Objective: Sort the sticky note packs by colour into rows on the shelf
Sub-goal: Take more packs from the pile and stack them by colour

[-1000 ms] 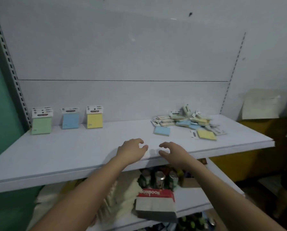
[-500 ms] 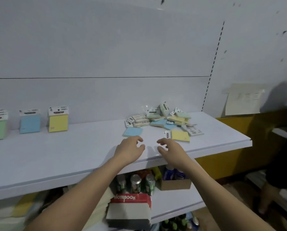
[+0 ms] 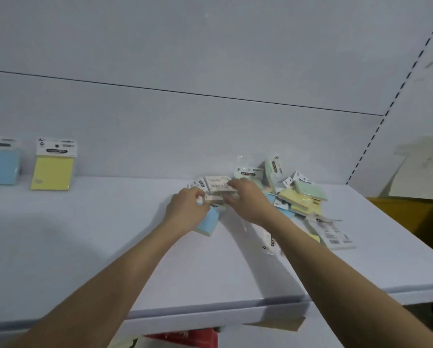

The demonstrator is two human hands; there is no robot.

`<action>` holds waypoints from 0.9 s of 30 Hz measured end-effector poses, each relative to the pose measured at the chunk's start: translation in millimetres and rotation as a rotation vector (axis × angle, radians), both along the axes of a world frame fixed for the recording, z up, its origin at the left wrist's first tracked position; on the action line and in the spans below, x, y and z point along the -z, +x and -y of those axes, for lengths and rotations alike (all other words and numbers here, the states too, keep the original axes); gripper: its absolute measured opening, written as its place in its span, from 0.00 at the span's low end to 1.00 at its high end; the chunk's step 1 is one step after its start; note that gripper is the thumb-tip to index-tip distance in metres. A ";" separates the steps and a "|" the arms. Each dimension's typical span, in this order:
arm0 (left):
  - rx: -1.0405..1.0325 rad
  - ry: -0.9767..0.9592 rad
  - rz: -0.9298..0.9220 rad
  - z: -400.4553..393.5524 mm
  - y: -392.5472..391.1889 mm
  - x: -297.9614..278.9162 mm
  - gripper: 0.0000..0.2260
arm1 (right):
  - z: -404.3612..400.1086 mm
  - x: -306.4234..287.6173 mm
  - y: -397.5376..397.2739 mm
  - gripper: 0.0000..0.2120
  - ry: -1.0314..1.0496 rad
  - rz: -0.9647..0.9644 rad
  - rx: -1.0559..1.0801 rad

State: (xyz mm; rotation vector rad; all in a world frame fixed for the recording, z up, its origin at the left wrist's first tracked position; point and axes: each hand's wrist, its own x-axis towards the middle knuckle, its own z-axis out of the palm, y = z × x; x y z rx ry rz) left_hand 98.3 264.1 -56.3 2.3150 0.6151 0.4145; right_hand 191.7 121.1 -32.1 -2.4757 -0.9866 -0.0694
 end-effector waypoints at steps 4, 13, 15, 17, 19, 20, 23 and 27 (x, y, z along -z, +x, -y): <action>-0.023 0.081 -0.073 -10.4 27.1 -3.6 0.13 | -20.3 -0.7 37.8 0.25 -0.123 0.028 -0.131; 0.066 0.020 -0.215 -16.9 35.1 -15.3 0.23 | -30.4 0.4 77.8 0.15 -0.212 0.127 -0.204; 0.080 0.071 -0.290 -19.7 41.1 -20.0 0.27 | -28.4 -5.3 81.3 0.11 -0.128 0.183 -0.201; 0.084 0.074 -0.325 -22.4 46.8 -21.1 0.31 | -20.5 -10.8 84.4 0.14 0.051 0.194 -0.179; 0.074 0.065 -0.298 -23.9 50.3 -19.3 0.35 | -8.7 -12.9 90.5 0.17 0.325 0.041 -0.150; 0.075 0.074 -0.266 -24.0 51.8 -17.7 0.34 | -2.2 -11.4 93.6 0.16 0.465 -0.081 -0.121; 0.110 0.154 -0.130 -26.1 55.3 -9.9 0.23 | 15.8 -1.5 93.0 0.11 0.678 -0.400 -0.053; 0.114 0.324 -0.052 -32.0 55.3 -4.2 0.20 | 25.8 -0.6 88.5 0.08 0.751 -0.490 -0.107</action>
